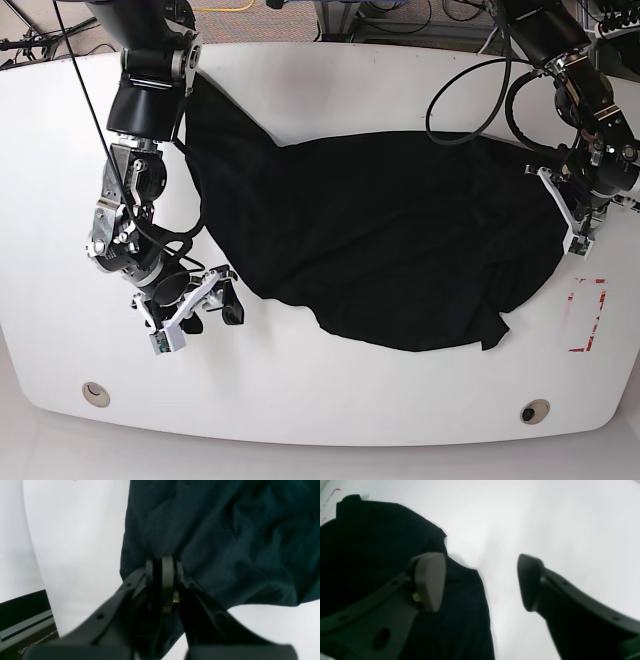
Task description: Fold the T-shirt properly
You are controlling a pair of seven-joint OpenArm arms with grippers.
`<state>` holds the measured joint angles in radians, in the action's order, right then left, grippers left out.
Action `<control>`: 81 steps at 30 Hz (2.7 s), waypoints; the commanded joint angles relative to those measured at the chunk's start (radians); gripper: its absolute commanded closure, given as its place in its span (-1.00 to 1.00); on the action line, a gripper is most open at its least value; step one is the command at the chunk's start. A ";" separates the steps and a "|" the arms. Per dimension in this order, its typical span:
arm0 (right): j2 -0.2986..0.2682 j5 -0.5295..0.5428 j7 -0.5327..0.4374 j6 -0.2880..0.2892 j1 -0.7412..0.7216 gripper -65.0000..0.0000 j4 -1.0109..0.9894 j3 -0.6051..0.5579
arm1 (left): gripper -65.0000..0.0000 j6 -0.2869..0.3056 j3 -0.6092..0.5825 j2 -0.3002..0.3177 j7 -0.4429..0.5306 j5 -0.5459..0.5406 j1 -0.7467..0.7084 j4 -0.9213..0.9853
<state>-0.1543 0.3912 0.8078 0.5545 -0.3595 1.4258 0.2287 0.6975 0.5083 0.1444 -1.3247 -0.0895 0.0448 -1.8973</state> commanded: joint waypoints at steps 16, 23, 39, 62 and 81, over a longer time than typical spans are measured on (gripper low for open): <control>-0.026 0.028 -0.089 0.011 -0.097 -0.68 -0.211 0.017 | 0.89 0.001 -0.023 0.016 0.012 0.000 -0.095 -0.045; -0.016 0.043 -0.179 0.014 -0.100 -0.65 -0.325 0.025 | 0.96 0.001 -0.017 0.020 0.028 0.000 -0.109 -0.041; 0.027 0.098 -0.149 0.021 -0.041 -0.62 -0.329 0.030 | 0.94 0.001 0.004 0.001 0.030 -0.006 -0.084 -0.047; 0.029 0.038 -0.269 0.028 -0.115 -0.62 -0.543 0.028 | 0.88 0.001 0.034 -0.009 0.037 0.001 -0.105 -0.024; 0.037 0.046 -0.302 0.027 -0.114 -0.59 -0.566 0.004 | 0.91 0.001 0.042 -0.013 0.030 -0.001 -0.104 -0.040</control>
<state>-0.1112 0.4187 0.5270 0.5694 -0.4458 0.8371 0.2367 0.6971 0.5499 0.1200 -1.2976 -0.0875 -0.0692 -1.9152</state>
